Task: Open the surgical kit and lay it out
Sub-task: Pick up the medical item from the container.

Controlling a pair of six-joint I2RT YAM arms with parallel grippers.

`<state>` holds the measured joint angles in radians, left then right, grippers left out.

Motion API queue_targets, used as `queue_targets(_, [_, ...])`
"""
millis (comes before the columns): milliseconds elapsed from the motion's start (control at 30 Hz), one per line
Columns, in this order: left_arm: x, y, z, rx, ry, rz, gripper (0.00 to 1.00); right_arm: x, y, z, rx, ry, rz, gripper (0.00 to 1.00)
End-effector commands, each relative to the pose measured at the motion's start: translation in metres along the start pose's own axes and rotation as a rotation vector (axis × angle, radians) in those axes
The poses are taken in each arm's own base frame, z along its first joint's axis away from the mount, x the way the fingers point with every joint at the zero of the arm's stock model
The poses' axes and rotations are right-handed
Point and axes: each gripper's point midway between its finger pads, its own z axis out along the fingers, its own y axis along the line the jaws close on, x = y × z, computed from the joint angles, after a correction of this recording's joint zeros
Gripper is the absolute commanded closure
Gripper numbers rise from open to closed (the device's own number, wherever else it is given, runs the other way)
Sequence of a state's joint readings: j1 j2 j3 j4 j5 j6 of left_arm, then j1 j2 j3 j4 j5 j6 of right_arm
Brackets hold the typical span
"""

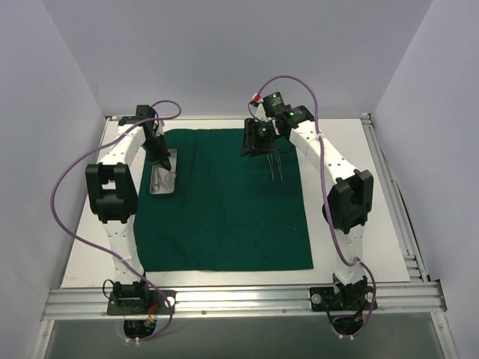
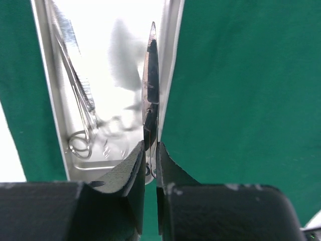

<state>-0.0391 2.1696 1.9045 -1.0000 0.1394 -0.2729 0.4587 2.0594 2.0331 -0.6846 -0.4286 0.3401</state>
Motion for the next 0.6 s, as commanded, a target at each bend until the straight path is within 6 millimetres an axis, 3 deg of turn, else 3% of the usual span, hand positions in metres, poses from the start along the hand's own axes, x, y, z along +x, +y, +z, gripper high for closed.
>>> queue_targets(0, [-0.021, -0.021, -0.039, 0.110, -0.108, -0.019, 0.98, -0.001, 0.010, -0.012, -0.033, -0.011, -0.017, 0.62])
queue_targets(233, [-0.012, -0.016, -0.050, 0.110, -0.115, -0.049, 0.98, 0.002, 0.013, -0.011, -0.045, -0.006, -0.014, 0.62])
queue_targets(367, [-0.009, -0.039, -0.061, 0.250, -0.145, 0.001, 0.98, 0.001, 0.022, -0.012, -0.082, -0.010, -0.027, 0.62])
queue_targets(400, [-0.012, -0.053, -0.072, 0.339, -0.173, 0.023, 0.98, 0.001, 0.031, -0.013, -0.129, -0.011, -0.045, 0.62])
queue_targets(467, [-0.002, -0.065, -0.071, 0.428, -0.159, 0.037, 0.98, 0.000, 0.043, -0.015, -0.198, -0.014, -0.063, 0.62])
queue_targets(567, [0.004, -0.091, -0.090, 0.597, -0.179, 0.068, 0.98, 0.004, 0.076, -0.021, -0.360, -0.004, -0.128, 0.59])
